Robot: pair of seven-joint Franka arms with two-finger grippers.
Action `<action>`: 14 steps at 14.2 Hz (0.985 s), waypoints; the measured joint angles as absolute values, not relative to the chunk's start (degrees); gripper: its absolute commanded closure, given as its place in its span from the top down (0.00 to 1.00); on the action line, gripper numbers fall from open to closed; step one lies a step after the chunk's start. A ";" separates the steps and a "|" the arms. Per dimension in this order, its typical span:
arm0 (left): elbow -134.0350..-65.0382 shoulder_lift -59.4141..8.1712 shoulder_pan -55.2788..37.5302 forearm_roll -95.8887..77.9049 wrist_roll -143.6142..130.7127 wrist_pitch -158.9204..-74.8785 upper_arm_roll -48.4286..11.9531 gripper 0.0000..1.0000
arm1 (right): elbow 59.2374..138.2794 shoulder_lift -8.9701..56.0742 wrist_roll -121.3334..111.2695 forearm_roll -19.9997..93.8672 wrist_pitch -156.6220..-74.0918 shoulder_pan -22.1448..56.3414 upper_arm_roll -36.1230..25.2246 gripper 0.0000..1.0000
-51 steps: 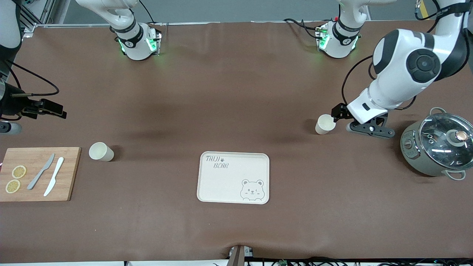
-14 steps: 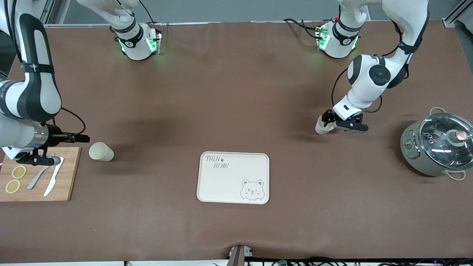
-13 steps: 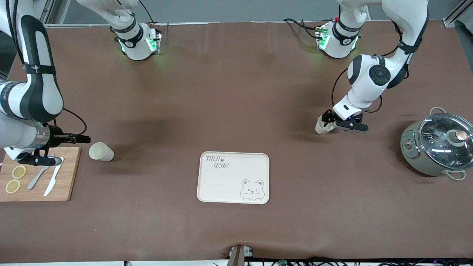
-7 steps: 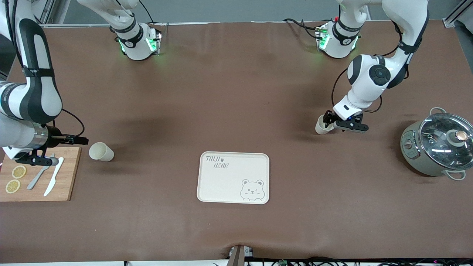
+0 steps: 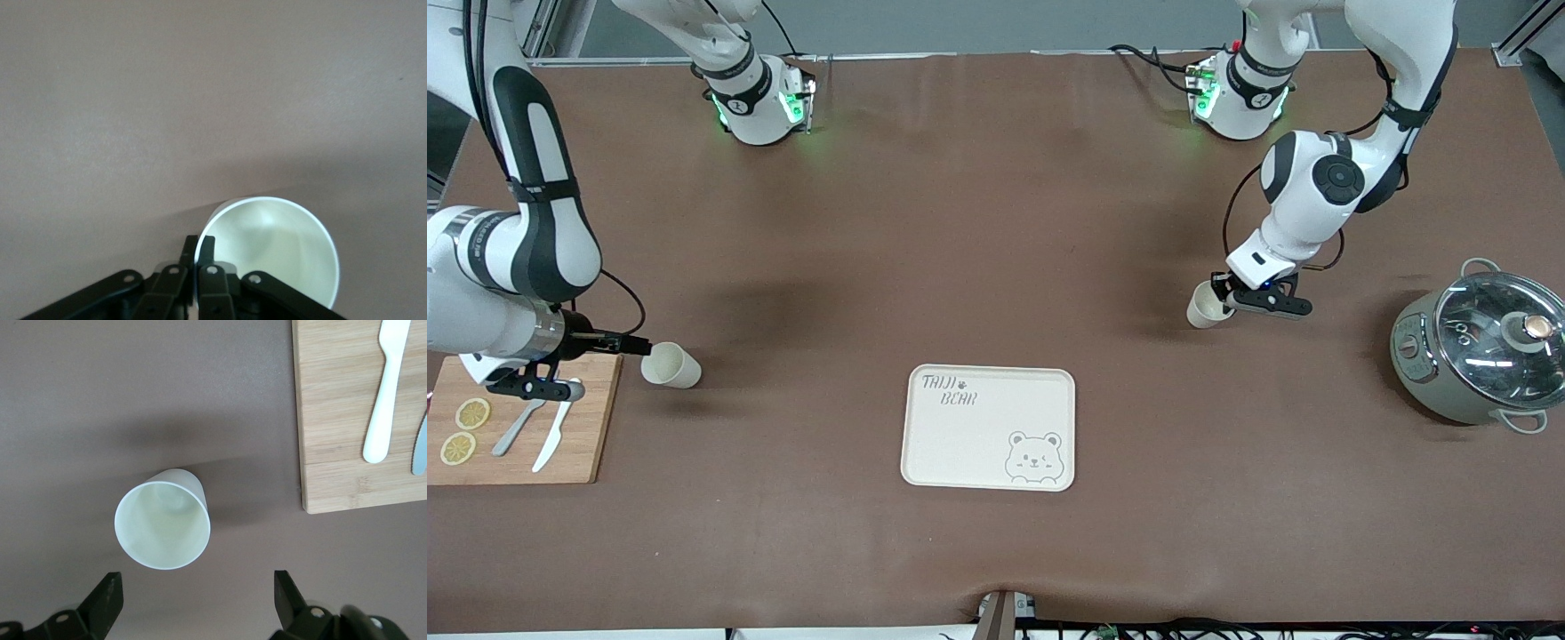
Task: Place white IKEA cup upright on tray with both arms
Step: 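Carry the cup toward the tray while the right gripper grasps the other cup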
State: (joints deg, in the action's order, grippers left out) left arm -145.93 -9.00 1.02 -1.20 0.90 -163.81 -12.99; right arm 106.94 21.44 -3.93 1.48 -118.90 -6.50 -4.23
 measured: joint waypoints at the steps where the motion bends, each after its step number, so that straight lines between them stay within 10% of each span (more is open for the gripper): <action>1: -145.86 -9.00 1.02 -1.20 0.57 -163.87 -13.18 0.00 | 107.16 21.48 -3.93 1.48 -119.42 -6.50 -4.23 1.00; 14: -121.69 -10.74 -4.65 -1.20 -12.51 -139.70 -14.81 0.00 | 110.95 25.99 -3.93 1.51 -130.26 -6.64 -4.18 1.00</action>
State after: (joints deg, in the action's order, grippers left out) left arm -121.69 -10.74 -4.65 -1.20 -12.51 -139.70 -14.81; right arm 110.95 25.99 -3.93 1.51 -130.26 -6.64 -4.18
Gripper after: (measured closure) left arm 0.969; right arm 0.000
